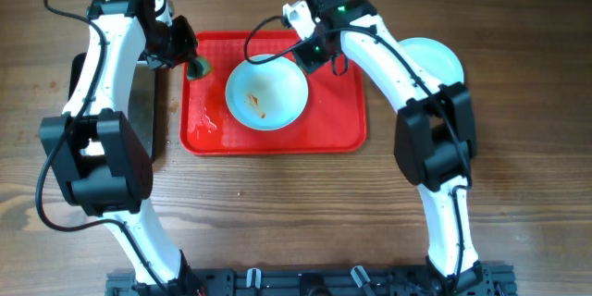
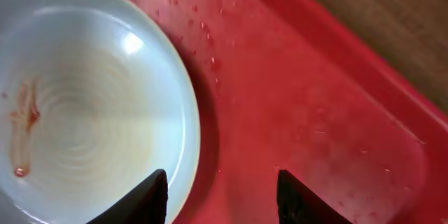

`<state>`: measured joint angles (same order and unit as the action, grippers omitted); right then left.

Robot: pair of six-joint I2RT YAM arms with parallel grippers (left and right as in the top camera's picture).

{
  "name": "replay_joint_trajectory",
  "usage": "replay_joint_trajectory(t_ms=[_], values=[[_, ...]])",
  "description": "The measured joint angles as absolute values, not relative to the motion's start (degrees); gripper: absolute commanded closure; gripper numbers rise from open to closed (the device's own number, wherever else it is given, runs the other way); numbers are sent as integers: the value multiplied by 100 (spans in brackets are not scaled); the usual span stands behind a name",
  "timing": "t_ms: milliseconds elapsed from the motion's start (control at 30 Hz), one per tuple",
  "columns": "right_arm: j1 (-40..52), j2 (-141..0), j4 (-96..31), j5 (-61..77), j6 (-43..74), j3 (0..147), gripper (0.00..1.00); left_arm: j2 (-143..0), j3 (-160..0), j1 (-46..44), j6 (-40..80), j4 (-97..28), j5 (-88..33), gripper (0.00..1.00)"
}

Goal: Clean dirty plates on tray and stack at the side
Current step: 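Drag the last plate to the tray center and grip its rim with right gripper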

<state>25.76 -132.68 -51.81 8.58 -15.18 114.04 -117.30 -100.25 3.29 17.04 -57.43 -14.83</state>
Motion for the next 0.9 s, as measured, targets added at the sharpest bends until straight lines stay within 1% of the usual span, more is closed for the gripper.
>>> replay_joint_trajectory(t_ms=[133, 367, 467, 533, 567, 600, 633, 767, 833, 900], values=[[2576, -13432, -5181, 1046, -1684, 11404, 61, -11730, -10025, 329, 1704, -5745, -1483, 96], [2576, -13522, -5140, 1114, -1826, 11404, 65, -11730, -10025, 329, 1704, -5677, -1483, 96], [2576, -13694, -5113, 1111, -1837, 11404, 70, -11730, -10025, 329, 1704, -5664, -1483, 96], [2576, -13843, -5096, 1114, -1837, 11404, 76, -11730, -10025, 329, 1704, -5660, -1483, 96], [2578, -13858, -5054, 1109, -1848, 11404, 81, -11730, -10025, 329, 1704, -5660, -1483, 96], [2576, -13863, -5033, 1114, -1857, 11404, 91, -11730, -10025, 327, 1704, -5660, -1483, 96], [2578, -13865, -5009, 1109, -1859, 11404, 96, -11730, -10025, 329, 1704, -5660, -1483, 96], [2582, -13865, -5046, 1076, -1525, 11445, 96, -11730, -10025, 329, 1704, -5660, -1483, 96], [2582, -13861, -5413, 1000, -1100, 11518, 95, -11730, -10025, 329, 1704, -5660, -1483, 96], [2582, -13843, -6075, 908, -506, 11605, 96, -11730, -10025, 327, 1704, -5660, -1483, 96]])
